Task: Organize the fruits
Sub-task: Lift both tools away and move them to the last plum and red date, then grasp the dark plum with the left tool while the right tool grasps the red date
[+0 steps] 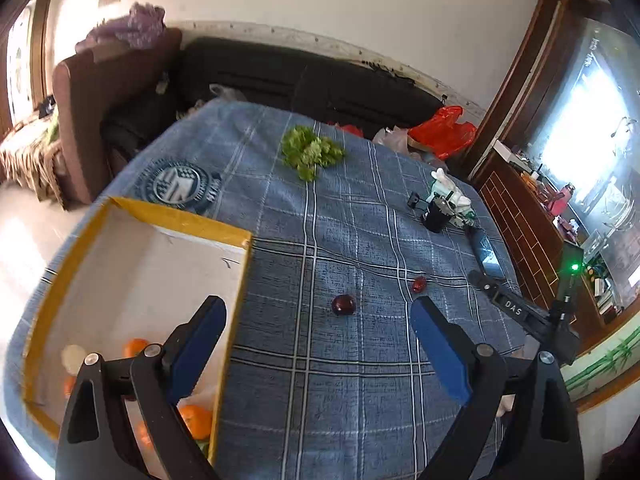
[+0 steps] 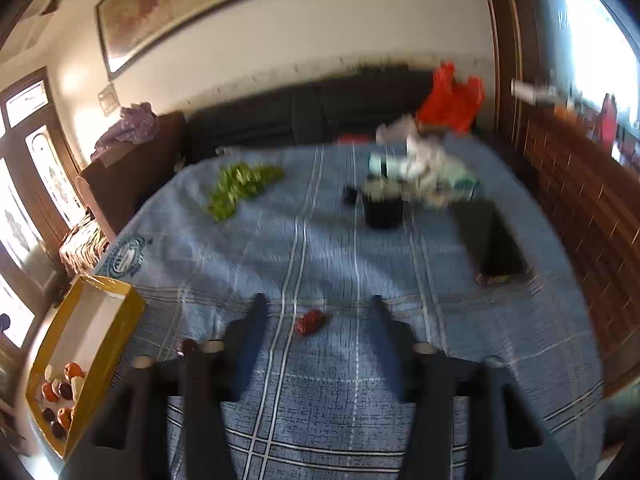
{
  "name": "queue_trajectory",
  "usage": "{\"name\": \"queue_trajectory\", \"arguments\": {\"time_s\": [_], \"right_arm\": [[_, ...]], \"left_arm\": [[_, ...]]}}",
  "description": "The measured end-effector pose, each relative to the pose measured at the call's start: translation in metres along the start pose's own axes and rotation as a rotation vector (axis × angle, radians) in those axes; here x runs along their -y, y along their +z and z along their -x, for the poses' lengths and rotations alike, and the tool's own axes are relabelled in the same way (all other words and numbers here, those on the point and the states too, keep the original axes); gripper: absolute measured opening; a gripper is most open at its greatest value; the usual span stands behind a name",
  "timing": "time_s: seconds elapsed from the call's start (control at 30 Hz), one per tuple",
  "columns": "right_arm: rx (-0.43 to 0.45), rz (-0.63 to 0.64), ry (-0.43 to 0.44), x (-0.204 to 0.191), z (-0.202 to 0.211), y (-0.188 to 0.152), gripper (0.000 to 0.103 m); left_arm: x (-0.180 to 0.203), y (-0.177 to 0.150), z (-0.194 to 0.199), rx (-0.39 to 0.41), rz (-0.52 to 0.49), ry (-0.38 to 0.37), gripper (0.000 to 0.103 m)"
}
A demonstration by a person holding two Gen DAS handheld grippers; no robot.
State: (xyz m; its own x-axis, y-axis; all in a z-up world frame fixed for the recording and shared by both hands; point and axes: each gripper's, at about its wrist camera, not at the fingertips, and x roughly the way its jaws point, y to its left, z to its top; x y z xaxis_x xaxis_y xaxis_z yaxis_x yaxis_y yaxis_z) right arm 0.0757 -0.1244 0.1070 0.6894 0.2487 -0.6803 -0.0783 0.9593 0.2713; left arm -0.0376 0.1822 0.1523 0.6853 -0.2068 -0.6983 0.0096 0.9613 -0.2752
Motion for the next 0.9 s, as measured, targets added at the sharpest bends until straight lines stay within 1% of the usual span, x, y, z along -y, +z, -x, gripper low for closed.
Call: {"name": "queue_trajectory", "arguments": {"time_s": [0.07,0.1,0.17,0.2,0.23,0.3,0.33,0.43,0.5,0.6,0.63,0.77,0.83,0.87,0.9], "right_arm": [[-0.031,-0.04,0.024,0.009,-0.018,0.001,0.045],[-0.048,-0.06,0.041,0.012,-0.029,0.0,0.045],[-0.086,-0.089,0.073,0.015,-0.049,0.0,0.045],[-0.103,-0.102,0.079,0.016,-0.059,0.0,0.045],[-0.117,-0.11,0.079,0.016,-0.068,0.0,0.045],[-0.133,-0.113,0.073,0.015,-0.081,-0.002,0.045],[-0.142,-0.112,0.067,0.014,-0.087,-0.003,0.045],[-0.154,-0.089,0.042,0.009,-0.101,-0.007,0.045],[-0.135,-0.054,0.018,0.002,-0.101,-0.008,0.045],[-0.122,-0.03,0.003,-0.001,-0.102,-0.009,0.045],[-0.118,-0.031,0.004,0.0,-0.102,-0.01,0.045],[-0.103,-0.036,0.012,0.001,-0.102,-0.011,0.045],[-0.1,-0.032,0.012,0.001,-0.103,-0.01,0.045],[-0.099,-0.031,0.013,0.0,-0.103,-0.01,0.046],[-0.098,-0.033,0.017,0.001,-0.103,-0.011,0.046]], "left_arm": [[0.001,0.002,-0.022,-0.015,0.01,-0.022,0.093],[0.002,0.003,-0.035,-0.028,0.014,-0.031,0.09],[0.003,0.003,-0.055,-0.063,0.021,-0.041,0.084],[0.004,0.003,-0.073,-0.1,0.025,-0.052,0.079],[0.005,0.003,-0.083,-0.12,0.028,-0.058,0.073],[0.004,0.0,-0.112,-0.183,0.042,-0.067,0.066],[0.005,-0.001,-0.125,-0.204,0.044,-0.07,0.064],[0.008,-0.006,-0.154,-0.238,0.04,-0.058,0.064],[0.012,-0.008,-0.167,-0.248,0.025,-0.05,0.064],[0.018,-0.014,-0.181,-0.249,-0.022,-0.007,0.064],[0.019,-0.015,-0.182,-0.249,-0.037,-0.003,0.064],[0.028,-0.022,-0.183,-0.213,-0.126,0.047,0.062],[0.033,-0.027,-0.183,-0.207,-0.161,0.069,0.056],[0.036,-0.029,-0.183,-0.191,-0.187,0.088,0.054],[0.039,-0.031,-0.183,-0.181,-0.208,0.095,0.049]]}}
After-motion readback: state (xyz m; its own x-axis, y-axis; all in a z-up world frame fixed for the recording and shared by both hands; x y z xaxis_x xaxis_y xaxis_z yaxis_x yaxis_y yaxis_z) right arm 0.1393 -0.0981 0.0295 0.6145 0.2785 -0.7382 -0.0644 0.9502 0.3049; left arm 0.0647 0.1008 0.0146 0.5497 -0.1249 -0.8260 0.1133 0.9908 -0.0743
